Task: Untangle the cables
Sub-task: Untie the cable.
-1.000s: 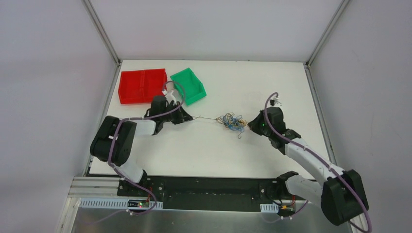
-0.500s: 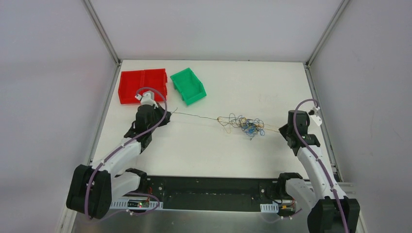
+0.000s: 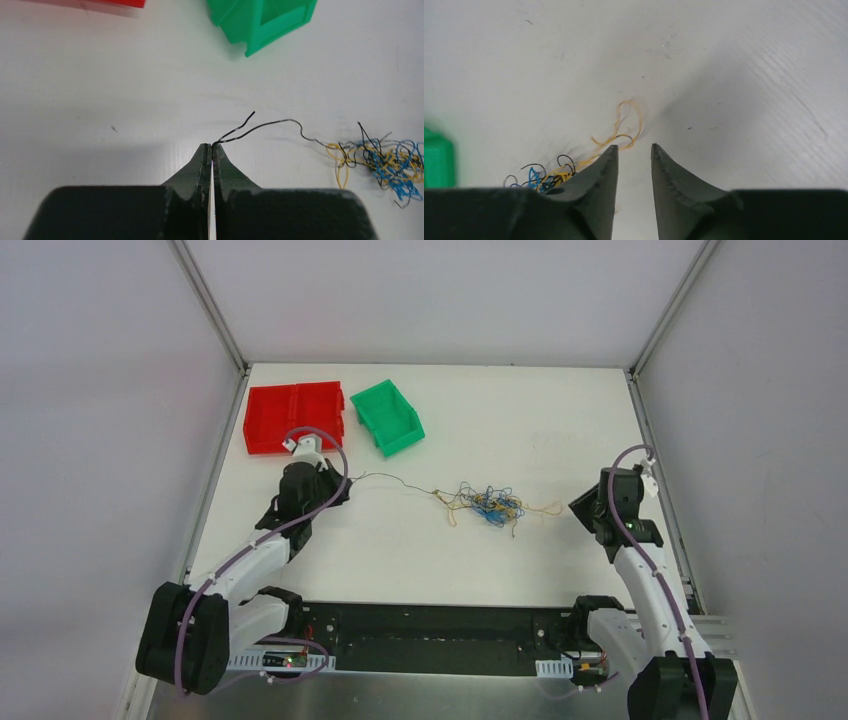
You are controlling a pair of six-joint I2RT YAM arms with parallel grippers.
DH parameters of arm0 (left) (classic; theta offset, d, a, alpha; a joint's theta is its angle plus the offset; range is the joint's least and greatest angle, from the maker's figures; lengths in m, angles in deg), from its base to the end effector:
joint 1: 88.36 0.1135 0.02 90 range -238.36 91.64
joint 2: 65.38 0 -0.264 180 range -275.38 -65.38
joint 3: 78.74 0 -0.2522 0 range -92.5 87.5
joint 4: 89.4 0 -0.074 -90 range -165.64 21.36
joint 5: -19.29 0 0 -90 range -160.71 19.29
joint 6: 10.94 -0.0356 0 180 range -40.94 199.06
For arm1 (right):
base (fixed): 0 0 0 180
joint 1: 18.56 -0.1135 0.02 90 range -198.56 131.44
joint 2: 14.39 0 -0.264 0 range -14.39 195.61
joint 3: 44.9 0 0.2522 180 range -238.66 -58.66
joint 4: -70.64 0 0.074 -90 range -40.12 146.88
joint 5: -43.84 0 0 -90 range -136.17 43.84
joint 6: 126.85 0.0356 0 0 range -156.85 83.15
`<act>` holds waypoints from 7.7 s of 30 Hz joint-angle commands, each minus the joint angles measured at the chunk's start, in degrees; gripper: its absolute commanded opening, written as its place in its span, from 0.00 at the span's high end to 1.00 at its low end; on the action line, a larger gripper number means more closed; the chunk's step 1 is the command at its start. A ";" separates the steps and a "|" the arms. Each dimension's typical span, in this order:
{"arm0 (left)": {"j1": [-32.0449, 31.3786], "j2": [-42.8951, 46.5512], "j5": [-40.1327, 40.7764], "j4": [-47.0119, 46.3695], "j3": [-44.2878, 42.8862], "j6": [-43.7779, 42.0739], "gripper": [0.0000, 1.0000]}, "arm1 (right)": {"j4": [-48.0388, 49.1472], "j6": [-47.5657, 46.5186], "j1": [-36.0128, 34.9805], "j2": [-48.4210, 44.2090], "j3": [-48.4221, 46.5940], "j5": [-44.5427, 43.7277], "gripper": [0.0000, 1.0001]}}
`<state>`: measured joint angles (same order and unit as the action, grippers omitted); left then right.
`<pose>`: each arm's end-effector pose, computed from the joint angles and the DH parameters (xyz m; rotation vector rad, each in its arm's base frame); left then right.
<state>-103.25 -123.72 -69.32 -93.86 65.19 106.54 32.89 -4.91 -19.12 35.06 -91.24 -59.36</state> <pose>0.2120 -0.0555 0.2091 -0.2262 1.8969 -0.4817 0.1825 -0.0063 0.2293 0.7258 2.1420 0.0381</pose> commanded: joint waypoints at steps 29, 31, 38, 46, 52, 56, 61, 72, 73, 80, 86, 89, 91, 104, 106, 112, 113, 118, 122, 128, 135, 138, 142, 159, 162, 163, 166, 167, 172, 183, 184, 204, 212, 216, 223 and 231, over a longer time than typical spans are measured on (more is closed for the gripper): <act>0.48 -4.20 -13.75 -6.97 -2.74 -1.82 1.00 | 4.30 -11.40 -36.74 26.35 -21.86 4.00 0.28; 0.48 -4.19 -13.64 -6.84 -2.77 -1.83 1.00 | 5.40 -10.77 -36.96 27.98 -21.58 3.61 0.28; 0.48 -4.31 -13.52 -6.80 -2.85 -1.79 1.00 | 5.41 -11.09 -38.47 31.39 -22.19 1.23 0.29; 0.48 -4.22 -13.24 -6.50 -2.92 -1.82 1.00 | -0.41 -11.65 -40.17 38.14 -26.13 -7.36 0.31; 0.48 -3.67 -12.37 -5.72 -2.98 -2.04 1.00 | -3.75 -11.07 -40.14 43.86 -27.23 -14.21 0.40; 0.55 -2.35 -8.15 -3.28 -3.27 -2.72 1.00 | -3.00 -10.38 -39.61 41.21 -23.23 -23.88 0.49; 0.57 2.27 6.54 1.98 -2.19 -2.03 1.00 | -3.27 -8.96 -31.74 36.46 -19.26 -19.51 0.54; 0.57 8.08 23.92 6.13 0.32 0.99 1.00 | 0.50 -4.95 -17.83 26.89 -12.09 -10.15 0.56; 0.57 7.57 23.84 6.21 0.11 0.98 1.00 | 0.57 -5.04 -17.59 26.44 -11.88 -9.69 0.56; 0.57 6.04 14.34 4.54 -0.90 -1.34 1.00 | 4.20 -8.30 -17.47 21.96 -9.73 -0.38 0.54; 0.48 4.64 -4.07 -2.62 -0.21 -5.32 0.79 | 5.14 -10.48 -17.77 18.97 -9.42 7.15 0.53; 0.44 3.50 -7.66 -3.78 -0.43 -5.96 0.65 | 5.17 -10.92 -17.94 18.73 -9.57 8.92 0.52; 0.48 2.73 -9.63 -4.54 -0.68 -6.28 0.53 | 5.35 -11.04 -17.98 18.66 -9.56 9.74 0.52; -3.36 -8.00 -22.34 -5.10 -10.12 -6.18 0.29 | 4.04 -11.83 -18.08 17.00 -11.42 12.58 0.43; -3.39 -7.79 -21.47 -4.51 -10.55 -4.75 0.22 | 3.47 -11.94 -18.14 16.34 -11.81 12.65 0.41; -3.13 -5.94 -7.50 -1.73 -9.73 5.85 0.01 | 1.93 -11.87 -18.11 13.06 -12.17 10.38 0.35; -3.00 -5.50 -5.63 -0.51 -9.51 7.66 0.01 | 1.71 -11.77 -18.08 12.27 -12.16 9.51 0.33; -2.60 -5.55 -8.70 0.44 -10.70 13.14 0.01 | 0.35 -10.51 -18.04 9.66 -12.39 4.90 0.29; -2.55 -6.90 -10.80 4.67 -13.75 20.45 0.01 | -0.86 -8.00 -17.97 8.22 -12.62 -0.98 0.25; -0.90 -13.08 -18.34 10.35 -19.12 29.25 0.01 | -1.68 -6.04 -17.97 6.73 -11.65 -5.23 0.12; -2.21 -13.02 -16.52 8.46 -17.65 31.99 0.01 | -2.78 -4.35 -17.72 7.78 -10.92 -6.87 0.01; -5.73 -13.02 -12.92 13.29 -20.26 29.95 0.01 | -2.65 -2.89 -17.05 10.11 -10.55 -4.57 0.01; -9.05 -12.75 -10.08 15.21 -21.86 28.26 0.01 | -0.83 -1.17 -15.67 14.72 -9.79 0.68 0.01; -10.07 -4.82 -7.73 18.04 -19.91 18.44 0.04 | 4.87 -3.78 -14.83 18.74 -9.05 12.43 0.77; -10.07 -4.59 -9.13 18.04 -20.26 16.55 0.02 | 4.70 -6.85 -14.83 15.76 -9.45 16.15 0.87; -10.07 -4.46 -10.06 18.04 -20.50 15.60 0.02 | 4.31 -7.48 -14.93 14.89 -9.86 17.03 0.90; -10.27 -3.52 -11.46 18.04 -20.89 12.29 0.01 | 3.05 -7.91 -15.00 12.17 -11.01 18.74 1.00; -10.44 -2.84 -11.58 18.00 -20.93 11.13 0.01 | 2.88 -8.09 -15.00 11.25 -11.36 19.81 1.00; -11.07 -1.05 -12.12 15.57 -19.88 6.88 0.01 | 1.38 -8.61 -15.16 7.28 -13.84 22.52 1.00; -15.16 -4.86 -14.51 -7.02 -14.90 -7.89 0.05 | -6.48 -11.37 -15.29 5.67 -22.28 23.50 0.76; -15.12 -5.72 -14.88 -7.76 -15.03 -9.54 0.04 | -7.05 -11.42 -15.30 6.06 -22.42 21.84 0.52; -15.25 -2.99 -12.68 -0.61 -15.48 -9.52 0.04 | -1.71 -5.74 -19.76 36.93 -19.17 -0.43 0.61; -15.25 -7.25 -16.76 -3.84 -16.18 -12.42 0.06 | -0.77 -13.16 -20.24 24.41 -19.77 12.22 1.00; -15.25 -10.92 -18.39 -15.53 -14.19 -15.26 0.07 | -5.93 -15.78 -20.30 17.80 -24.42 17.54 1.00; -15.42 -18.14 -28.05 -27.72 -15.27 -24.28 0.04 | -16.68 -17.47 -20.27 17.57 -37.14 25.55 1.00; -15.69 -20.20 -32.40 -28.27 -18.64 -33.72 0.10 | -21.32 -19.81 -20.28 16.10 -44.23 29.97 1.00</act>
<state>-118.42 -143.72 -96.05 -117.16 50.39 80.64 15.73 -22.68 -39.14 52.79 -131.80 -33.15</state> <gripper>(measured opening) 0.943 0.016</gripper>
